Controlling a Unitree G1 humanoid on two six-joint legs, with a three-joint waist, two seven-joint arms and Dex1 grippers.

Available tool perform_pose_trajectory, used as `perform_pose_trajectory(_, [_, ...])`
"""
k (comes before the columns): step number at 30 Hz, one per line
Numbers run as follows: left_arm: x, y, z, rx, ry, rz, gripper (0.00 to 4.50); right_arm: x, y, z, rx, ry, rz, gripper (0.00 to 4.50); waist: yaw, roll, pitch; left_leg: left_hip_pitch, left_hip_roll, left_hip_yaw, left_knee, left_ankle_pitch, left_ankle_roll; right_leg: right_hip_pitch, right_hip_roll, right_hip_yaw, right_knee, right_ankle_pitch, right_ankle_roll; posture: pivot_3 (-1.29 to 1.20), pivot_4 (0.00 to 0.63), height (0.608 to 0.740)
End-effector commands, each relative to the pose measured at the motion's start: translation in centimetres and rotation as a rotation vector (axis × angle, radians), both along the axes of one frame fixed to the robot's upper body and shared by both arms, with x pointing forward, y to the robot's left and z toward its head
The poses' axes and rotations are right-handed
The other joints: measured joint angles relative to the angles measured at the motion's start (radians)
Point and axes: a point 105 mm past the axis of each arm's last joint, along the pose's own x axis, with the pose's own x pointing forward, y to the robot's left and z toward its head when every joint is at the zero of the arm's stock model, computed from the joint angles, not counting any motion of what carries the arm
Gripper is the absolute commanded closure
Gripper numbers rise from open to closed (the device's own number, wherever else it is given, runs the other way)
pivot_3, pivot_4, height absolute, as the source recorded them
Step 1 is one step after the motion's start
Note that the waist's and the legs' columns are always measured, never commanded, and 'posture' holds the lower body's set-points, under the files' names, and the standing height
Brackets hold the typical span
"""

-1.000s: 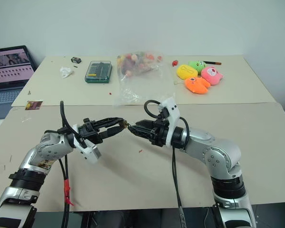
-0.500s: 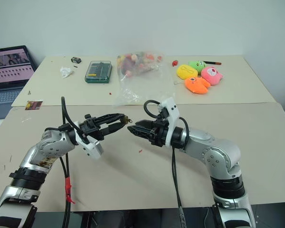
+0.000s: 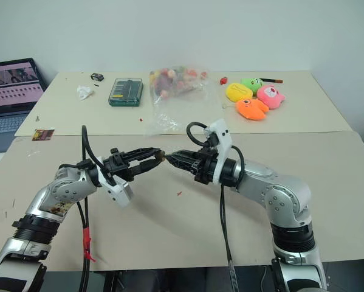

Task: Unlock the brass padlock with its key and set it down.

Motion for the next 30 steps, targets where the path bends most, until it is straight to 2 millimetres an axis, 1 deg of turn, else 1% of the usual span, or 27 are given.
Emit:
perform_pose_trajectory(1, [-0.4, -0.1, 1.3, -0.029, -0.044, -0.011, 3.7, -0.6, 0.2, 1.4, 0.012, -0.053, 0.023, 4.46, 0.0, 0.0, 0.0, 0.0, 0.0, 0.0, 0.0, 0.0, 0.0, 0.0, 0.0, 0.0, 0.0, 0.0, 0.0, 0.0, 0.15, 0.74])
perform_pose_trajectory(9, [-0.4, 0.0, 1.2, -0.034, -0.048, -0.01, 3.7, -0.7, 0.4, 1.1, 0.006, -0.047, 0.025, 4.49, 0.0, 0.0, 0.0, 0.0, 0.0, 0.0, 0.0, 0.0, 0.0, 0.0, 0.0, 0.0, 0.0, 0.0, 0.0, 0.0, 0.15, 0.74])
perform_pose_trajectory(11, [-0.5, 0.0, 1.4, -0.029, -0.072, -0.011, 3.7, -0.7, 0.4, 1.0, 0.011, -0.036, 0.021, 4.49, 0.0, 0.0, 0.0, 0.0, 0.0, 0.0, 0.0, 0.0, 0.0, 0.0, 0.0, 0.0, 0.0, 0.0, 0.0, 0.0, 0.15, 0.74])
perform_pose_trajectory(14, [-0.7, -0.2, 2.2, -0.02, -0.165, -0.017, 3.7, -0.5, 0.4, 0.6, 0.05, 0.036, 0.007, 4.49, 0.0, 0.0, 0.0, 0.0, 0.0, 0.0, 0.0, 0.0, 0.0, 0.0, 0.0, 0.0, 0.0, 0.0, 0.0, 0.0, 0.15, 0.74])
perform_pose_trajectory(17, [-0.9, -0.4, 3.3, -0.029, -0.284, -0.013, 3.7, 0.5, 0.2, 0.2, 0.124, 0.165, -0.054, 4.49, 0.0, 0.0, 0.0, 0.0, 0.0, 0.0, 0.0, 0.0, 0.0, 0.0, 0.0, 0.0, 0.0, 0.0, 0.0, 0.0, 0.15, 0.74])
perform_pose_trajectory(18, [-1.0, -0.4, 3.5, -0.028, -0.305, -0.009, 3.7, 1.1, 0.0, 0.4, 0.165, 0.194, -0.085, 4.49, 0.001, 0.0, 0.0, 0.0, 0.0, 0.0, 0.0, 0.0, 0.0, 0.0, 0.0, 0.0, 0.0, 0.0, 0.0, 0.0, 0.15, 0.74])
perform_pose_trajectory(20, [-1.1, -0.5, 3.7, -0.024, -0.336, -0.01, 3.7, 2.1, -0.6, 2.0, 0.326, 0.264, -0.116, 4.49, -0.001, 0.0, 0.0, 0.0, 0.0, 0.0, 0.0, 0.0, 0.0, 0.0, 0.0, 0.0, 0.0, 0.0, 0.0, 0.0, 0.15, 0.74])
perform_pose_trajectory(21, [-1.1, -0.5, 3.8, -0.025, -0.344, -0.011, 3.7, 2.5, -0.9, 2.4, 0.377, 0.298, -0.131, 4.49, 0.0, 0.0, 0.0, 0.0, 0.0, 0.0, -0.001, 0.0, 0.0, 0.0, 0.0, 0.0, 0.0, 0.0, 0.0, 0.0, 0.15, 0.74])
perform_pose_trajectory(23, [-1.2, -0.6, 3.9, -0.028, -0.349, -0.012, 3.7, 2.9, -1.3, 2.7, 0.421, 0.346, -0.147, 4.49, -0.001, 0.0, 0.0, 0.0, 0.0, 0.0, -0.001, 0.0, -0.001, -0.001, 0.0, 0.0, 0.001, 0.0, 0.0, 0.0, 0.15, 0.74])
perform_pose_trajectory(25, [-1.2, -0.7, 4.0, -0.029, -0.35, -0.011, 3.7, 2.9, -1.5, 2.8, 0.446, 0.397, -0.147, 4.49, -0.001, 0.0, 0.0, 0.0, 0.0, 0.0, -0.002, 0.0, 0.0, -0.001, 0.0, 0.0, 0.0, 0.0, 0.0, 0.0, 0.15, 0.74])
perform_pose_trajectory(27, [-1.2, -0.8, 4.1, -0.036, -0.345, -0.009, 3.7, 2.7, -1.5, 2.8, 0.432, 0.416, -0.145, 4.49, -0.001, 0.0, 0.0, 0.0, 0.0, 0.0, -0.002, 0.0, 0.0, -0.001, 0.0, 0.0, 0.001, 0.0, 0.0, 0.0, 0.15, 0.74])
perform_pose_trajectory(30, [-1.1, -1.0, 4.3, -0.048, -0.333, -0.002, 3.7, 2.2, -1.2, 2.6, 0.353, 0.378, -0.136, 4.49, -0.001, 0.0, 0.0, -0.001, 0.0, 0.0, -0.002, 0.0, 0.0, -0.001, 0.0, 0.0, 0.001, 0.0, 0.0, 0.0, 0.15, 0.74])
